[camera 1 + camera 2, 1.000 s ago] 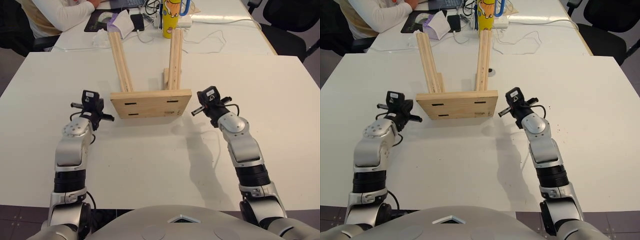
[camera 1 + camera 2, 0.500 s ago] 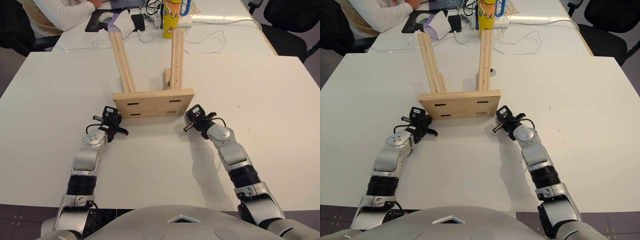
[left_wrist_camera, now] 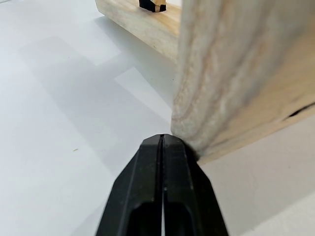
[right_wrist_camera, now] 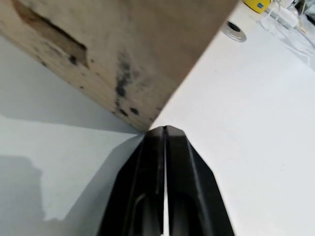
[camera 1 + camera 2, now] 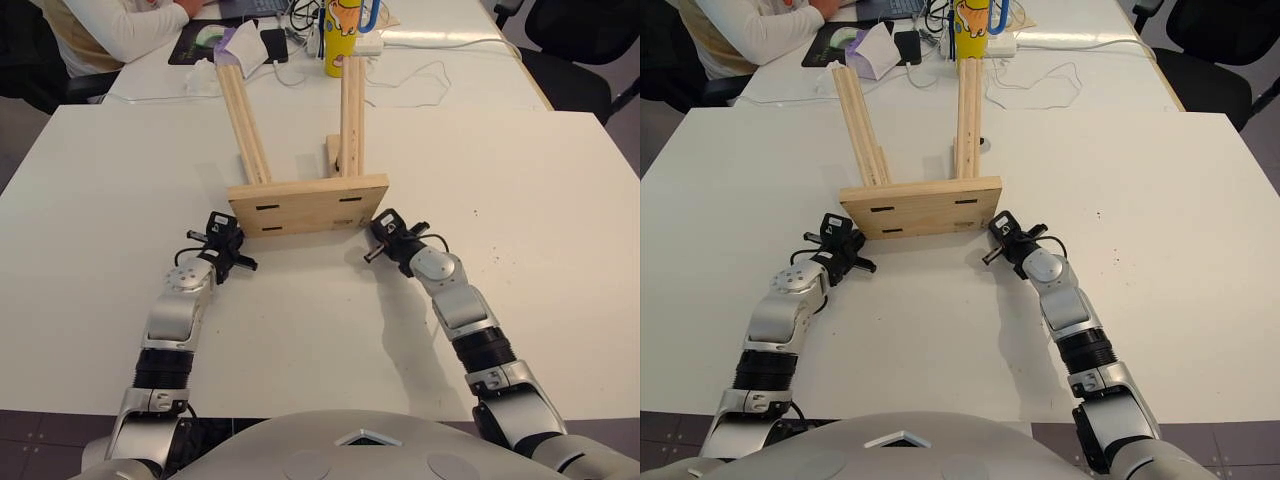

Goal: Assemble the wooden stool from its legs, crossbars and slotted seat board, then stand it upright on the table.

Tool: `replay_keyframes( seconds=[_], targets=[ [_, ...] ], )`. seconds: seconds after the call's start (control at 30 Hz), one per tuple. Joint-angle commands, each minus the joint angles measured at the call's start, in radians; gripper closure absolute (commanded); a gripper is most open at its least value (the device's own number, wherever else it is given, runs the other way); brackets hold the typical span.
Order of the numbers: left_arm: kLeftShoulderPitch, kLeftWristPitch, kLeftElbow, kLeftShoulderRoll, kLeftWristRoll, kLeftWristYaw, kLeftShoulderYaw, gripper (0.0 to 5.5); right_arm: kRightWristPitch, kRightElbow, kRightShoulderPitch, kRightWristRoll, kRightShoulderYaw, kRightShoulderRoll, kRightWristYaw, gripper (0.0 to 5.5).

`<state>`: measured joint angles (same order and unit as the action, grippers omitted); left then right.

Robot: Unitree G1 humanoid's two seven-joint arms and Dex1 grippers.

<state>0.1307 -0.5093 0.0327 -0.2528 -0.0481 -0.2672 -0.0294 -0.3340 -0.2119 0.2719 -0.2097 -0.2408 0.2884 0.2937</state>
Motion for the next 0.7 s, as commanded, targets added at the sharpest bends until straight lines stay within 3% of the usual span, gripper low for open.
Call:
replay_keyframes(
  seconds=[0.03, 0.4, 0.7],
  targets=[
    [0.014, -0.007, 0.027, -0.001, 0.008, 0.007, 0.001, 5.47, 0.019, -0.075, 0.042, -0.015, 0.035, 0.000, -0.054, 5.50],
    [0.014, 0.002, -0.002, 0.007, 0.004, -0.008, -0.015, 5.47, 0.056, 0.001, 0.012, 0.067, -0.001, -0.030, 0.114, 5.50],
    [0.039, 0.009, -0.233, 0.029, -0.060, -0.084, -0.046, 5.47, -0.039, 0.173, 0.004, 0.113, 0.026, -0.061, 0.129, 5.50]
  ],
)
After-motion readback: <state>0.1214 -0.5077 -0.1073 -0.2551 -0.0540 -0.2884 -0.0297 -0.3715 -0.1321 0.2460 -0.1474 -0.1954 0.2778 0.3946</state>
